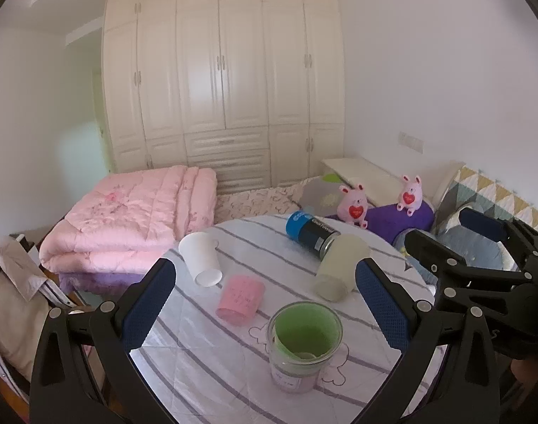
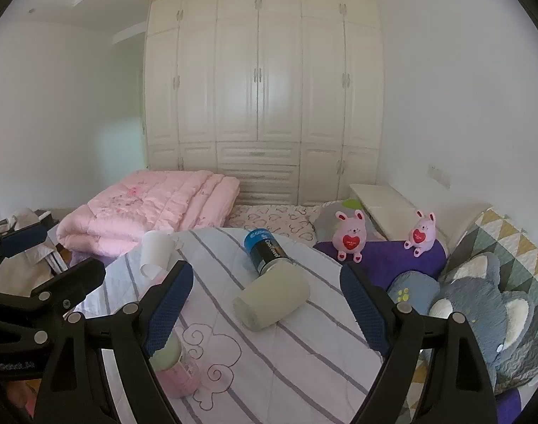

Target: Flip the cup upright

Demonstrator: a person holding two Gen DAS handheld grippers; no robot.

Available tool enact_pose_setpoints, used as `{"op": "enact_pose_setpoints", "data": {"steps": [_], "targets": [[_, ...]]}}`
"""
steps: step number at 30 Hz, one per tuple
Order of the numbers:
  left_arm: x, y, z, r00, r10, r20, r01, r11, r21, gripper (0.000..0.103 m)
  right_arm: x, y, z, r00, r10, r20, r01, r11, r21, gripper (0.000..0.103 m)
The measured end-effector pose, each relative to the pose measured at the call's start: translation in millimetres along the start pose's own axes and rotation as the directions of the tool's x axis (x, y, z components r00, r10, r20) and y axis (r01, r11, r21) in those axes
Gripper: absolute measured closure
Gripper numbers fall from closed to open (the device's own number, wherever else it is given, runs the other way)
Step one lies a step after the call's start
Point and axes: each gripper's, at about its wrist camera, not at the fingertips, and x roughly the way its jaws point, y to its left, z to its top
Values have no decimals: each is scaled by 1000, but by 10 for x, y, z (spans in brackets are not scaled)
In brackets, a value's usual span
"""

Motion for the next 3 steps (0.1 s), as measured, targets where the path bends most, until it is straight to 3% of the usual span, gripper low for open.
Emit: {"op": "enact_pose_setpoints", "data": {"steps": [3], "targets": [[19,31,-2,1000,-5,-12,5,1000,-2,0,27,11,-22,1000,0,-19,0,1000,1,16]]}}
